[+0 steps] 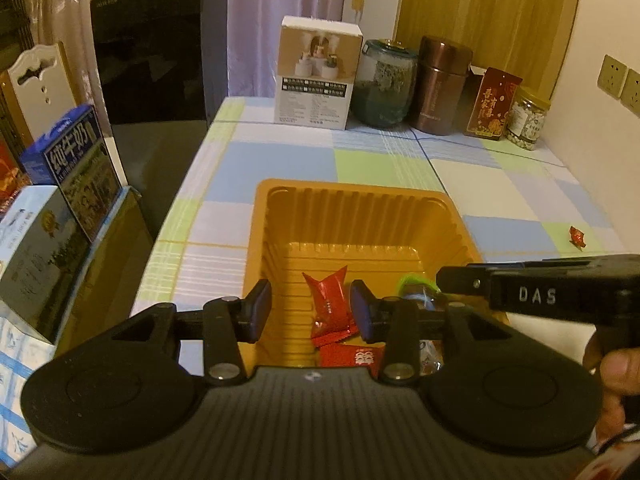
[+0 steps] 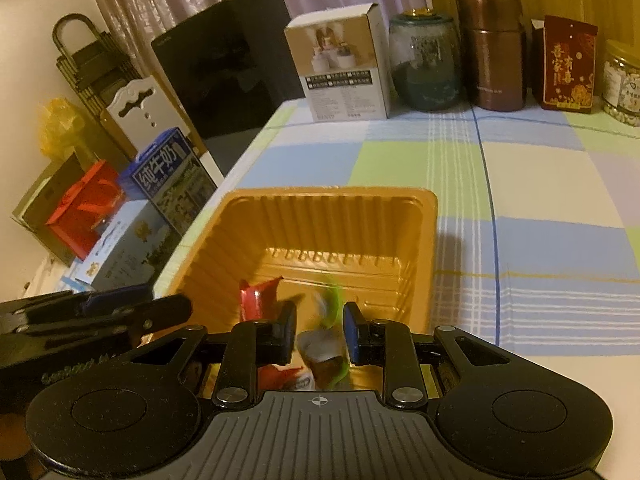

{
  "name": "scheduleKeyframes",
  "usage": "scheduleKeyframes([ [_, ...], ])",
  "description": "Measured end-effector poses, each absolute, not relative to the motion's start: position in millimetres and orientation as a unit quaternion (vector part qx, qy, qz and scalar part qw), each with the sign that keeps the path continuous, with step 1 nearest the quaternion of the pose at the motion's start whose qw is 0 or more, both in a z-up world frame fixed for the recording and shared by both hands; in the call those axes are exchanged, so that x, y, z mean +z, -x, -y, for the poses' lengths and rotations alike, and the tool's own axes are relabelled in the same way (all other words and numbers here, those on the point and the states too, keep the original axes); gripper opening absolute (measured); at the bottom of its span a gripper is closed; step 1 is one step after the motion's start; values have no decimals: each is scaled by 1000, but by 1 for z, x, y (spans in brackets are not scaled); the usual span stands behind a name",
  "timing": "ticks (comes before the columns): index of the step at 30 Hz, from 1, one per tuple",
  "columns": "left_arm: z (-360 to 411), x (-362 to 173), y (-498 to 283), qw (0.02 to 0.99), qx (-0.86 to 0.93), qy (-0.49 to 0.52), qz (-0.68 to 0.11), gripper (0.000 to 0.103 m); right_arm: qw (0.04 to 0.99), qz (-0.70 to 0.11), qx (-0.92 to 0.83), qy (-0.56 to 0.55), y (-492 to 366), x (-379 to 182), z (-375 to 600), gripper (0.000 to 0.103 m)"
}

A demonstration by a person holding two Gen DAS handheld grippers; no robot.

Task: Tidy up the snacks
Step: 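Lower both tools into the tray and open them to release the snacks, then move both open tools toward the red candy and brown candy on the table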

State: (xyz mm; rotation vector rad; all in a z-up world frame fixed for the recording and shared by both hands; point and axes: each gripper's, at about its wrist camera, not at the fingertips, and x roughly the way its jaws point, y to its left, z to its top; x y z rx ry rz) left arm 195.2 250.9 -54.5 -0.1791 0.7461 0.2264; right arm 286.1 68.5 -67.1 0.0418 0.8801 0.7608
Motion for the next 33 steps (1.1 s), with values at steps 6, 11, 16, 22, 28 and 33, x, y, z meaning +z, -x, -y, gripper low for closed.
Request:
scheduleKeyframes([
  [6,-245,-46,-176,922,110,104,-357,42,844,-409,344,-41,-279,-58,-46,32],
  [11,-229,-42,-156,921,107,125,-354,47,854,-408,317,-69,-261,-49,-8,38],
  [16,-204,-36,-136,921,94,138,-353,49,864,-399,294,-81,-234,-38,28,42],
  [22,-172,-27,-114,923,81,146,-347,51,876,-391,268,-85,-199,-25,67,47],
  [28,-143,-21,-98,925,60,143,-347,53,885,-386,244,-87,-173,-18,102,51],
  [33,-126,-16,-91,926,48,141,-348,55,892,-381,225,-87,-160,-11,130,53],
])
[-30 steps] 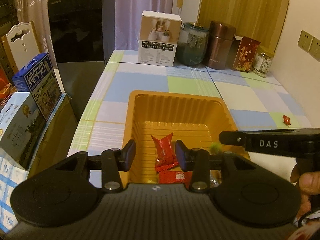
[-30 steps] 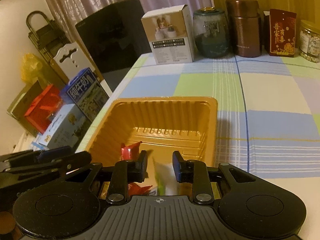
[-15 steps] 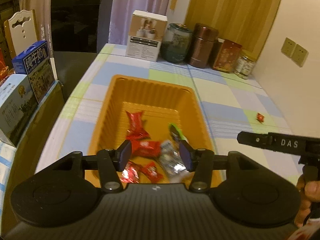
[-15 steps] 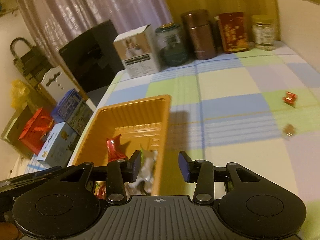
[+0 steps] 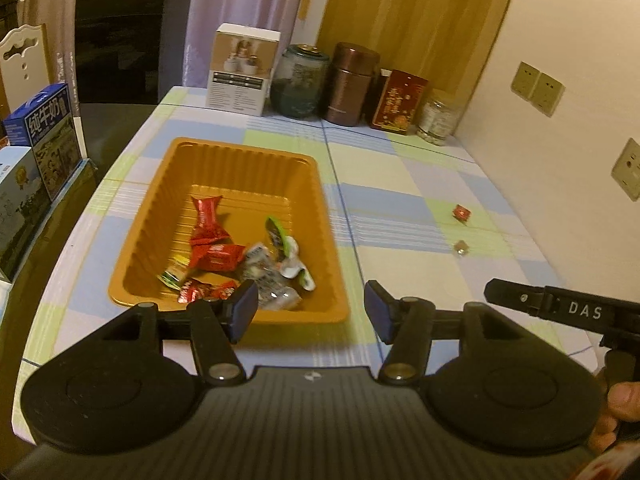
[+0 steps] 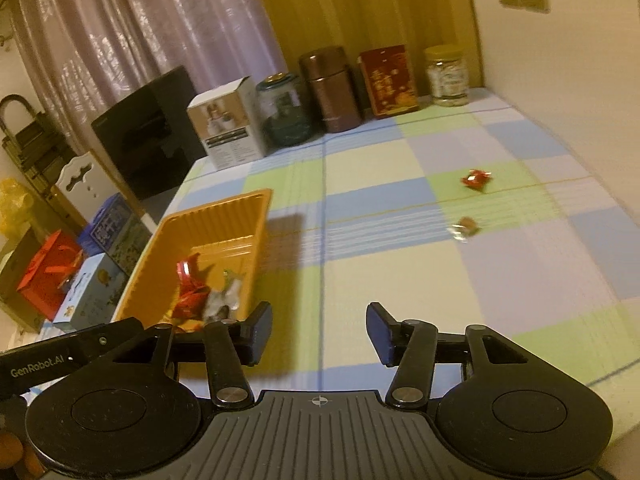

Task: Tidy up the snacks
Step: 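Move both open tools toward the red candy and brown candy on the table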

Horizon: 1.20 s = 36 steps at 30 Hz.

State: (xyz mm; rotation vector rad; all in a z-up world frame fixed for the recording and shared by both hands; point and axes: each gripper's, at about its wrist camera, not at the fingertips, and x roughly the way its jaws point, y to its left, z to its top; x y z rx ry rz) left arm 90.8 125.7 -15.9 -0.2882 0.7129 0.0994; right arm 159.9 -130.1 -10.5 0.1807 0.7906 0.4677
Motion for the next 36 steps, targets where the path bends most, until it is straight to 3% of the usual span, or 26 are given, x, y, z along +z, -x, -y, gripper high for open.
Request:
scheduleKeyframes([
  [22,-74,-5,-87,928,7,102,-358,58,907,-362,174,-121,-144,4,205,57],
  [36,-25,-12,-136,926,-53,73,-367,59,913,-364,125,-138,-166,-4,251,57],
])
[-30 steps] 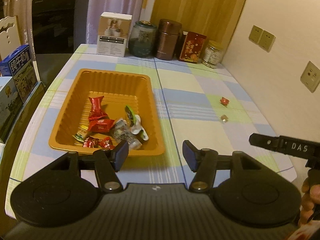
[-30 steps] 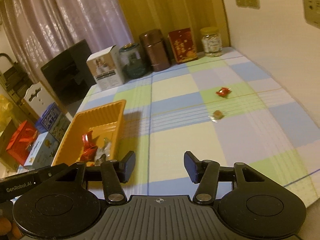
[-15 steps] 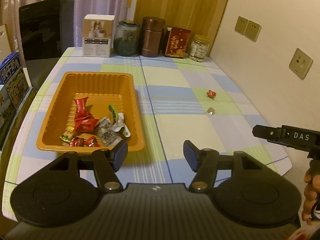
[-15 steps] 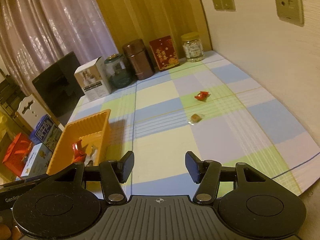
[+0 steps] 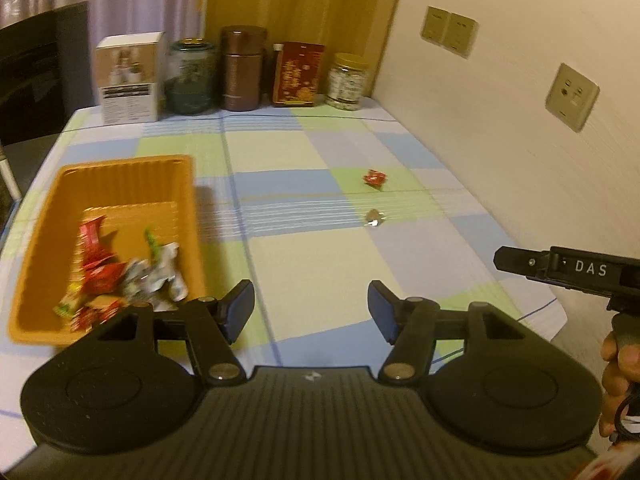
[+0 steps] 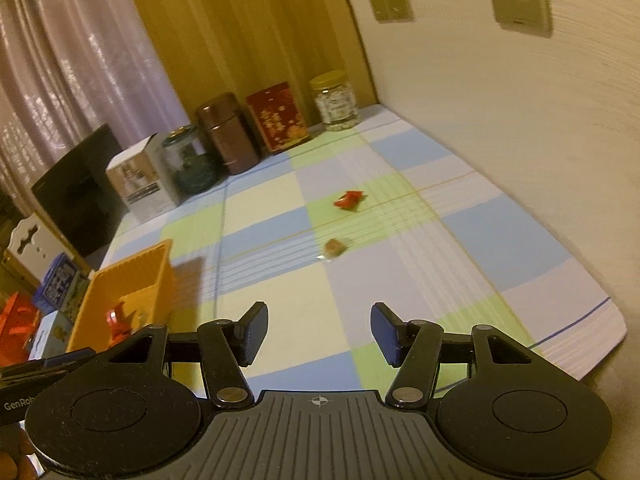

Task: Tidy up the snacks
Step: 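Move both open tools toward the red candy and brown candy on the table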

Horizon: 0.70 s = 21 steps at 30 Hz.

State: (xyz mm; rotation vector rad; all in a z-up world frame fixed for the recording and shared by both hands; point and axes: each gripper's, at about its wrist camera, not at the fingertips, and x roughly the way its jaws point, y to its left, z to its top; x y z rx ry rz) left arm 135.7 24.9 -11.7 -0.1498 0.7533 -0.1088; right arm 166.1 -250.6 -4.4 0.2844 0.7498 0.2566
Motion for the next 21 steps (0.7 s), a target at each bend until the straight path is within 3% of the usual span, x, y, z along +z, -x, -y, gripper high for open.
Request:
scheduleKeyframes([
  [21,47,-79,-286,904,-156,-2,-398,59,911,-387,65,-129,-254,-61,299,57],
])
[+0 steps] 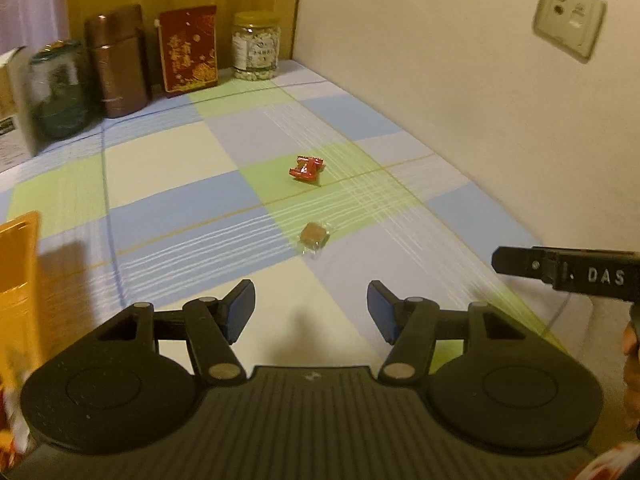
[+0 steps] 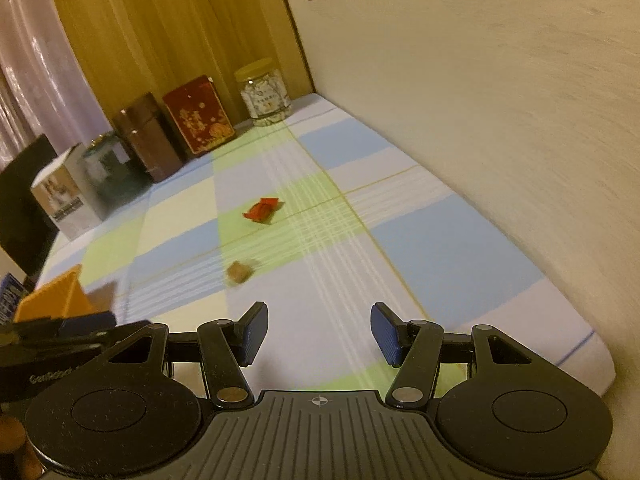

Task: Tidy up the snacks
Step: 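Move both open tools toward the red candy and brown candy on the table, then grasp the brown candy with the left tool while the right tool grasps the red candy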

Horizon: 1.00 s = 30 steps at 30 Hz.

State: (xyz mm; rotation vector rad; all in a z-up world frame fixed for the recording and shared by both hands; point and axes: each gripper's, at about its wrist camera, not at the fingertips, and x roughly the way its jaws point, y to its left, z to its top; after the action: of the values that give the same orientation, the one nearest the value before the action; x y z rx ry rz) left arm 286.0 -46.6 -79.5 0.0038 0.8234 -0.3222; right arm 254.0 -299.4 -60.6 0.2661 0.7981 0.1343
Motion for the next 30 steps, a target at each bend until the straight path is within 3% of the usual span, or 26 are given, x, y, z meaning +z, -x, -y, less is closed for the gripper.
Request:
scheduleKeyframes([
  [6,58,-104,-327,899,-183,-20,-397,58,910,-394,56,-119,-283,-79,301,57],
  [23,88,-146,-383,887,-229,-86,-391,26,907,-401,40,-123,-326,-107,306,57],
  [30,85,-147,-380,889,-216,-88,-394,19,907,-399,46,-123,-337,-109,301,57],
])
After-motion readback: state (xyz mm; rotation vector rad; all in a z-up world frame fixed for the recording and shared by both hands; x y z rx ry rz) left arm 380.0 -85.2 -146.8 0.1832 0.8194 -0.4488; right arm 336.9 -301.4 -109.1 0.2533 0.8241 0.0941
